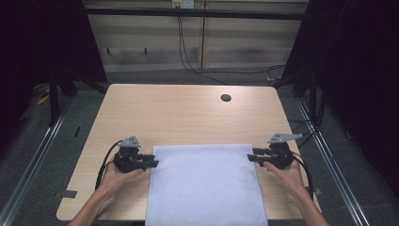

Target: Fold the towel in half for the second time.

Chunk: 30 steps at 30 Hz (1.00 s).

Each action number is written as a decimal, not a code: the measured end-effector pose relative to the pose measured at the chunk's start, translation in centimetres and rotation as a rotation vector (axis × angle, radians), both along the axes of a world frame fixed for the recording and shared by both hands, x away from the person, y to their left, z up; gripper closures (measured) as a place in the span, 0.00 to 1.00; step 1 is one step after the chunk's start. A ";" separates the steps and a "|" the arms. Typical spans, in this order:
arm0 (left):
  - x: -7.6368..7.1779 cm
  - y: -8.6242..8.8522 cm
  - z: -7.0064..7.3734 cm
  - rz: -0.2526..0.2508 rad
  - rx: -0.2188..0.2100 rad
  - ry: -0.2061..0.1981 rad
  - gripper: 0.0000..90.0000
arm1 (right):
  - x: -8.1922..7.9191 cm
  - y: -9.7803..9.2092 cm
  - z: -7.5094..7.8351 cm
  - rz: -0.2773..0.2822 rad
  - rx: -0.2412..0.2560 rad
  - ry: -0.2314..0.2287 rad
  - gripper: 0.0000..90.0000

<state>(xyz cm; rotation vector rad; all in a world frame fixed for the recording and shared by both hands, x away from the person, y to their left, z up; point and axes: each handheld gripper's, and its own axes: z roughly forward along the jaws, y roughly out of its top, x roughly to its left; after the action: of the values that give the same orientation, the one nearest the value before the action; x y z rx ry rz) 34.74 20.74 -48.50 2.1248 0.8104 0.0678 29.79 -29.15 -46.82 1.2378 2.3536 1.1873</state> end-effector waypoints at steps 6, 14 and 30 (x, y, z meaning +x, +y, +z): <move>3.9 0.2 -0.6 0.059 -0.016 0.013 0.54 | 4.3 -0.3 -1.1 -0.015 -0.003 0.028 0.63; 4.4 0.0 -1.6 0.042 0.025 0.064 0.58 | 6.1 0.4 -3.5 0.003 -0.025 0.084 0.63; 4.3 0.4 -0.4 -0.017 -0.018 0.067 0.98 | 5.3 -0.2 -1.8 0.019 0.040 0.094 0.95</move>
<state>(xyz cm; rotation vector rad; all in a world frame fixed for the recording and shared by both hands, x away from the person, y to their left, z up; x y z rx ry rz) 39.02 21.17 -48.93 2.1265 0.8293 -0.0195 35.11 -29.36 -48.61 1.3142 2.4241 1.2128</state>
